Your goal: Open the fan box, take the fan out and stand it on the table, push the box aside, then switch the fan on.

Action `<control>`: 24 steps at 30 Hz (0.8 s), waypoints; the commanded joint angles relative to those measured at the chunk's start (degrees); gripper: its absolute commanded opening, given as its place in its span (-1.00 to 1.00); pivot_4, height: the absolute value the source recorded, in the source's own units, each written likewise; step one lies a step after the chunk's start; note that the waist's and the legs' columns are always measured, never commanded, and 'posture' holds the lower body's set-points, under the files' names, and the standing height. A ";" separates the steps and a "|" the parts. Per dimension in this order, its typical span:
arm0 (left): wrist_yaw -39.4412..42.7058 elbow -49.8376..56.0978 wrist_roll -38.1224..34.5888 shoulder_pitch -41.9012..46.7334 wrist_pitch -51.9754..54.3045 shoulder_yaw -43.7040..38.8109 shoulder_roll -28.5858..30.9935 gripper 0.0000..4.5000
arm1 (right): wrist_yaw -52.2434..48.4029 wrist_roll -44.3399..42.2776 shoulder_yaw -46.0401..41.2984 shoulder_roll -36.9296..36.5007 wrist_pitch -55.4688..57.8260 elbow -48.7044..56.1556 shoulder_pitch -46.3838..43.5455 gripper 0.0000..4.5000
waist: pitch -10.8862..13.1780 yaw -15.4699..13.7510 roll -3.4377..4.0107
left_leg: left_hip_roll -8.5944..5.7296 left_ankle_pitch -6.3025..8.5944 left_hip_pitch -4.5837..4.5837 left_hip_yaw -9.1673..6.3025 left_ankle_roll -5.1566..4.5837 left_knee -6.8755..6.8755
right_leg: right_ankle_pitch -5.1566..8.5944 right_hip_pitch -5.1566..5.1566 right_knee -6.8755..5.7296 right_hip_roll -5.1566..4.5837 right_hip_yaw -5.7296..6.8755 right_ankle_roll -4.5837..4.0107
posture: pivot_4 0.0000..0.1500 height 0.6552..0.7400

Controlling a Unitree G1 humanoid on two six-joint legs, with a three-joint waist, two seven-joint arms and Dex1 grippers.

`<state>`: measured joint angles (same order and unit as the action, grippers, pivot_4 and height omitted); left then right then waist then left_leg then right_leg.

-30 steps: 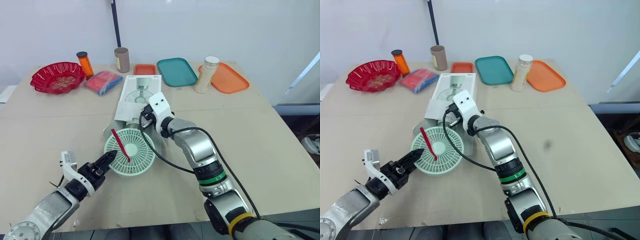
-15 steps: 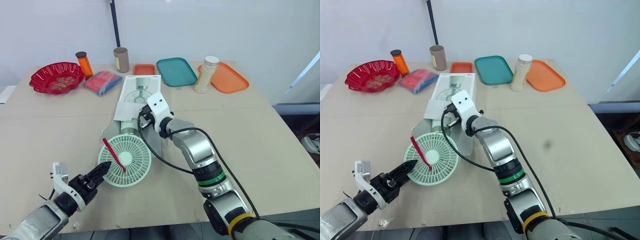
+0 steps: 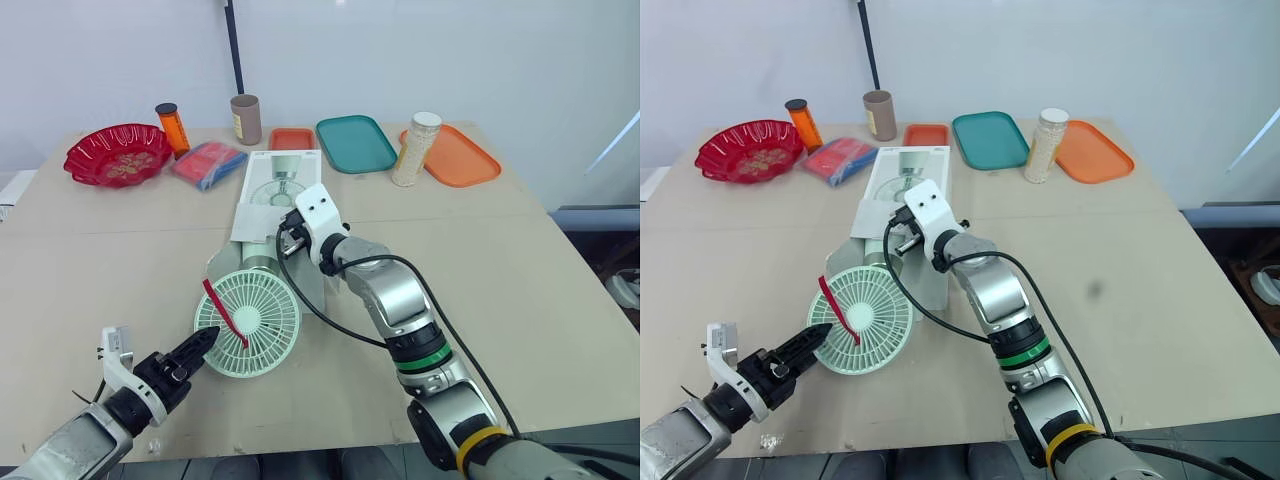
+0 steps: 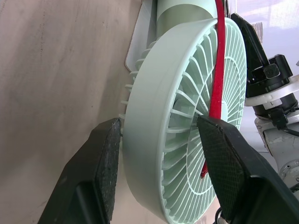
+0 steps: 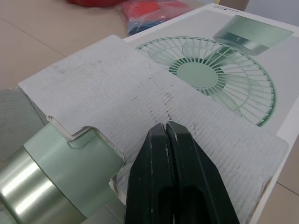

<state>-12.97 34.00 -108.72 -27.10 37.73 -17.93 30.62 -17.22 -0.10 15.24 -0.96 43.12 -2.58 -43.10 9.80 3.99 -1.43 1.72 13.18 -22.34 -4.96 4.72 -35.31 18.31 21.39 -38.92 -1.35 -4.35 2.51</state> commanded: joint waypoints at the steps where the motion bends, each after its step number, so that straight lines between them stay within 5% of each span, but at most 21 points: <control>1: -0.83 -1.48 2.80 0.59 -0.18 0.89 0.81 0.38 | -0.08 0.33 1.02 0.33 1.12 -0.91 0.92 -1.00 | 0.01 -0.05 0.01 | 0.00 0.00 0.00 0.00 0.00 0.00 | 0.00 0.00 0.00 0.00 0.00 0.00 | 1.00 1.00; 6: -0.04 -1.33 3.36 1.50 -0.69 0.91 -0.04 0.97 | -0.15 0.49 0.96 0.49 0.98 -1.04 0.83 -1.00 | 0.01 -0.15 0.00 | 0.00 0.00 -0.02 0.00 0.00 0.00 | 0.00 0.01 0.00 0.00 0.01 0.00 | 1.00 1.00; 24: 1.95 -4.54 -4.26 1.14 -0.52 -10.13 4.89 0.99 | 0.21 0.98 0.97 0.75 0.33 -1.71 0.19 -1.00 | 0.07 0.00 -0.03 | 0.04 0.00 -0.09 0.01 0.00 0.01 | 0.00 0.12 0.00 0.03 0.00 -0.01 | 1.00 1.00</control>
<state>-12.47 29.67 -111.60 -25.54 36.50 -25.43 34.53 -17.20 0.33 15.26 -0.58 42.59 -2.82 -43.23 9.86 3.99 -1.46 1.75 13.18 -22.44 -4.95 4.72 -35.30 18.30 21.52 -38.92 -1.32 -4.35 2.50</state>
